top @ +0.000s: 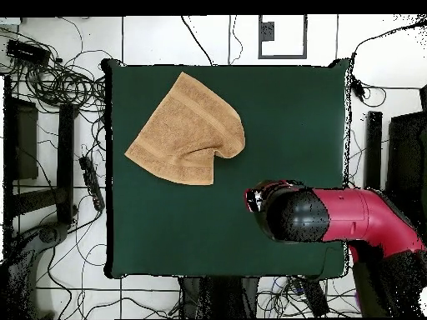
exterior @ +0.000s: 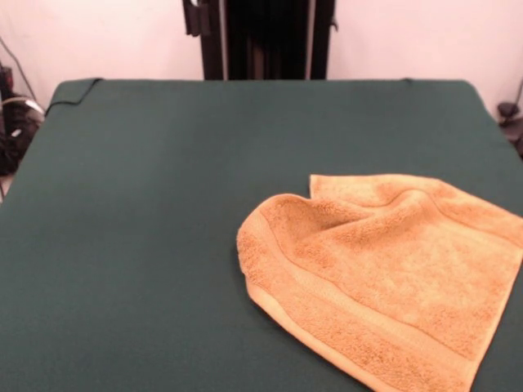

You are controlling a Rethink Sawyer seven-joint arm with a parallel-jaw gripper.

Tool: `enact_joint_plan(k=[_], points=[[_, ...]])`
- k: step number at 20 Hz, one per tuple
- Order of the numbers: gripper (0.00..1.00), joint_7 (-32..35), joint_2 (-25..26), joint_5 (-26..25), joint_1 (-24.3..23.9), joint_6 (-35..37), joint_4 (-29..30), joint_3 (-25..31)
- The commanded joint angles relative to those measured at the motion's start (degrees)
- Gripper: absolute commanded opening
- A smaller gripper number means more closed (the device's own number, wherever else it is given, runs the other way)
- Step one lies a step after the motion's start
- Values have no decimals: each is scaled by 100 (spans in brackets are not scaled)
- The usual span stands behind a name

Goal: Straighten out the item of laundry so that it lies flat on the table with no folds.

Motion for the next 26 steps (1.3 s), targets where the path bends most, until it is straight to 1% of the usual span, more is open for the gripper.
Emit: enact_joint_plan(k=[1,4,7,9,10,13,17,20,26], points=[[0,827,94,205,371,164,68,-309],[0,882,193,198,477,113,118,-396],[0,1313,494,43,792,-344,258,-656],[0,1780,709,3,1100,-721,394,-968],[0,2110,804,-32,1325,-967,436,-1201],[0,3098,1227,147,2048,-1614,531,-1860],[0,3816,1770,382,3011,-2351,331,-2665],[0,4048,2047,661,3493,-2713,248,-3054],[0,4325,2586,1055,4031,-3292,-21,-3405]])
